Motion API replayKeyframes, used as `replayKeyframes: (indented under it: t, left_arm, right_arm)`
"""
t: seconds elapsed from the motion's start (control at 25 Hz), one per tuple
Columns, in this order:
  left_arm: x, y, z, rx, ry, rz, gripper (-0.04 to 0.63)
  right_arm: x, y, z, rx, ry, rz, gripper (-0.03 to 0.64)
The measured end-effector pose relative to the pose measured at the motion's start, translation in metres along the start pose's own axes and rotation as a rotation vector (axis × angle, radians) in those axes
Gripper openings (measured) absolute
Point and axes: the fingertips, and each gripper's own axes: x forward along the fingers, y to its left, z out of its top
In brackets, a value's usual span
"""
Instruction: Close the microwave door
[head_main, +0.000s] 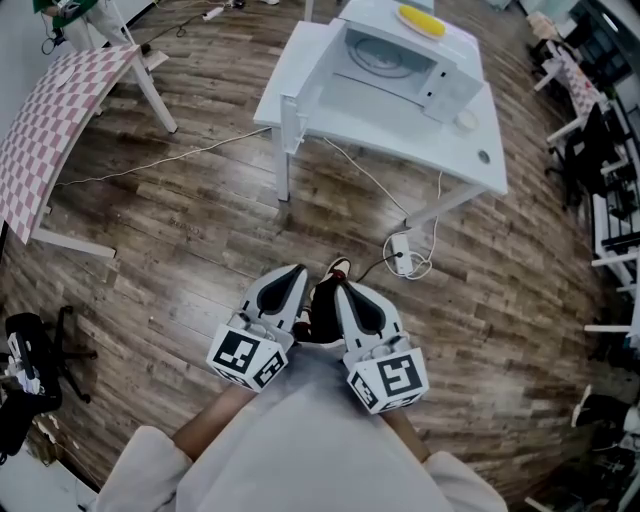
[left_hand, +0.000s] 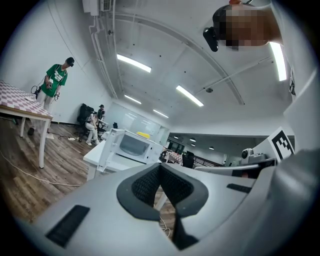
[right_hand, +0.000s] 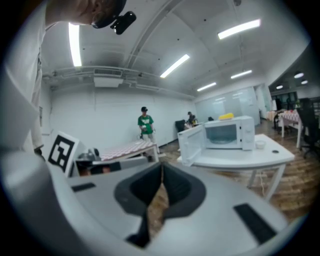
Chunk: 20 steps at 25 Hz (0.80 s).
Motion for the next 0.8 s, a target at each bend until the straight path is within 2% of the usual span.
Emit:
replayKeyframes:
  t: [0.16,0.44,0.8]
  left_arm:
    - [0.011,0.011,0.0,-0.009,0.023,0.023,0.02]
    - [0.048,0.012,-0.004,-0.023,0.057,0.018,0.02]
    - [0.105,0.048,0.004,-0.066,0.066,0.08,0.02]
  right_arm:
    - [0.015,-0.009,0.001,0.025,0.007,0.016,0.025]
    - [0.038,-0.039,0.004,0.041,0.033,0.031,0.025]
    - [0.093,-0.084,0.026,0.044,0.069,0.085,0.025]
